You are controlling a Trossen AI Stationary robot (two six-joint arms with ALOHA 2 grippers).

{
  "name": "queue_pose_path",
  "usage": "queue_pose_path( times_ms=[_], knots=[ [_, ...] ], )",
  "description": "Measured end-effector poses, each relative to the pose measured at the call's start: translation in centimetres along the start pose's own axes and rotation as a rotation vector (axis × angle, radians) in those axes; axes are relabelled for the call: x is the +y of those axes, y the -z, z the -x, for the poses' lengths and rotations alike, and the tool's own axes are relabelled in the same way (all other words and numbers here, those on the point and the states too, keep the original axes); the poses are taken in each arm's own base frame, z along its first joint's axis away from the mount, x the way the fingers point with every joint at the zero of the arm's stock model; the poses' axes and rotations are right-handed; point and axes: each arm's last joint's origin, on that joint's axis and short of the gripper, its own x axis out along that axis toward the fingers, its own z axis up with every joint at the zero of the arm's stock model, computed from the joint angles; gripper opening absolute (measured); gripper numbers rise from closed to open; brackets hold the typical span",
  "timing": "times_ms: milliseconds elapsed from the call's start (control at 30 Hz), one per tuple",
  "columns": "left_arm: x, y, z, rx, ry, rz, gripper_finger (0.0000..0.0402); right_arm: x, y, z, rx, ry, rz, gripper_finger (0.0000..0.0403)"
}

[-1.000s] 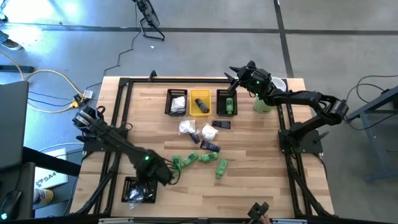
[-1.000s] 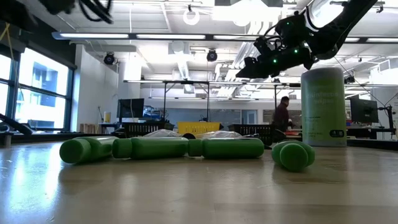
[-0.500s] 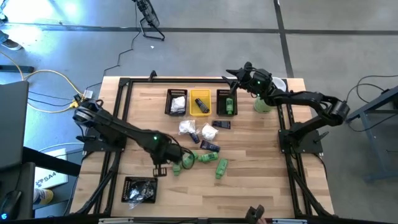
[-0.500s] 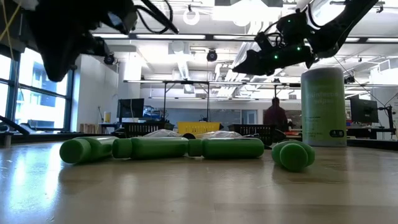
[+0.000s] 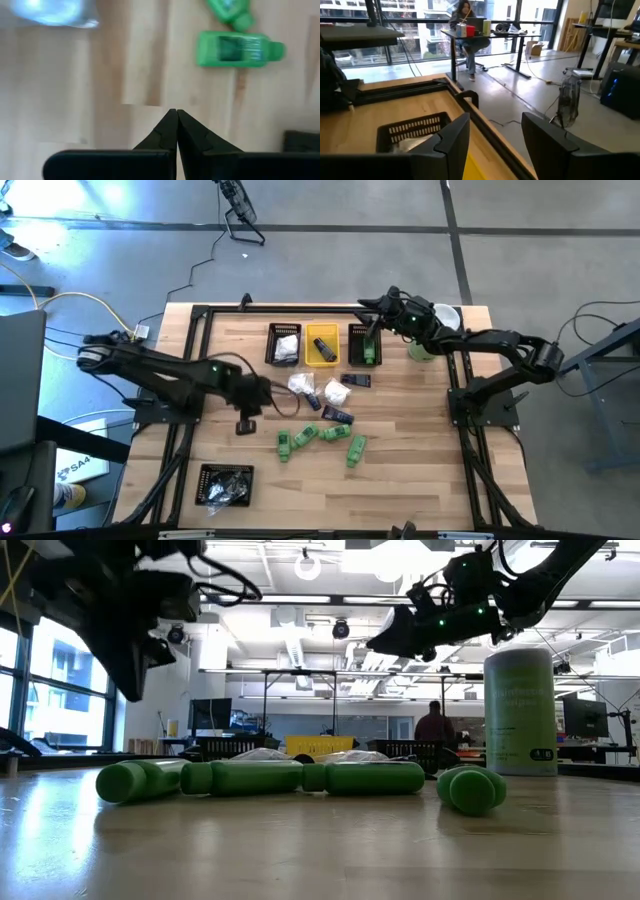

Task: Pick & Place Travel size toiletries
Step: Put the blue shave cream bottle into the yellow bin

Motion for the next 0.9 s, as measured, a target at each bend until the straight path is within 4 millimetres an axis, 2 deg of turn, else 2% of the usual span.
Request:
queue_pose_path(
  times_ms=[167, 400, 700, 900],
  knots=[
    [3.5, 0.9, 0.3, -0.102, -0.009, -0.037, 0.0, 1.1, 0.1, -0.1, 0.013, -0.003, -0.025, 0.0173],
    [8.0, 0.3, 0.4, -0.331, 0.041, -0.059, 0.0, 2.1, 0.5, -0.1, 0.059, -0.001, -0.049, 0.0173],
    [13.5, -0.3, 2.7, -0.617, -0.109, 0.039, 0.0, -0.2, 0.6, 0.0, 0.06, 0.061, -0.028, 0.0173],
    [15.0, -0.2, 3.8, -0.708, -0.133, 0.063, 0.0, -1.4, 0.7, 0.2, 0.061, 0.087, -0.033, 0.0173]
  ],
)
